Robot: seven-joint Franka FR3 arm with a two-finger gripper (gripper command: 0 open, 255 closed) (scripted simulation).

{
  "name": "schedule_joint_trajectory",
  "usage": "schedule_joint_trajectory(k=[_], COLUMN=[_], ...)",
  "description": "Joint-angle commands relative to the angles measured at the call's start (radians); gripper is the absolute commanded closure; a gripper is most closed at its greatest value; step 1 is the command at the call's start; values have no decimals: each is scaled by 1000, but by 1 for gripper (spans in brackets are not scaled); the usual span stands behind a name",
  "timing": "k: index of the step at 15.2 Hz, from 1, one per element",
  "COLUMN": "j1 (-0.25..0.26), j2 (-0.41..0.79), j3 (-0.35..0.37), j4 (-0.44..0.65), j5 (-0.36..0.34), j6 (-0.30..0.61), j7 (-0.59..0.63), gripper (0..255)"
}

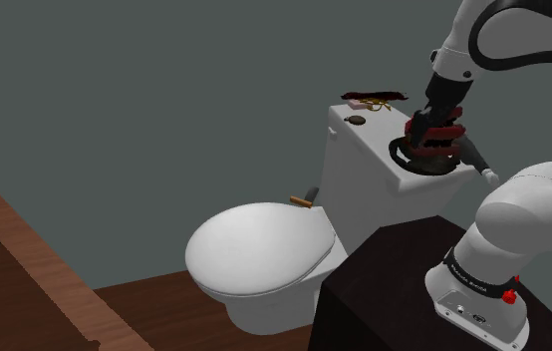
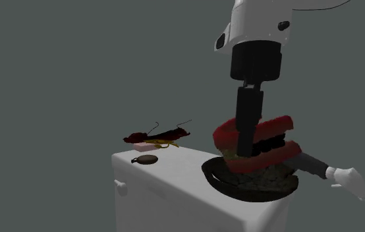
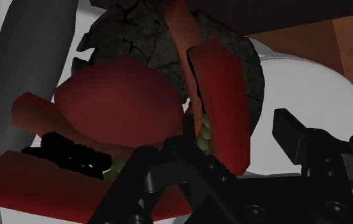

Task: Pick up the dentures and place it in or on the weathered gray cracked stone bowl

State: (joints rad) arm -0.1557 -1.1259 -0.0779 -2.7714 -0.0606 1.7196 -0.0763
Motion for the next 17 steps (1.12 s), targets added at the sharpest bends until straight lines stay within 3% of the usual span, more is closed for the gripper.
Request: schedule_joint_trajectory(k=[1,5,9,17], j1=[-1,-1,4,4], j2=[0,0,23,23], j3=[-1,-1,7,7], j4=[-2,-1,137,137], j5=[0,0,7,7], j6=[-1,-2,-116,-116], j7=[0,0,0,-1], gripper=[0,0,0,0])
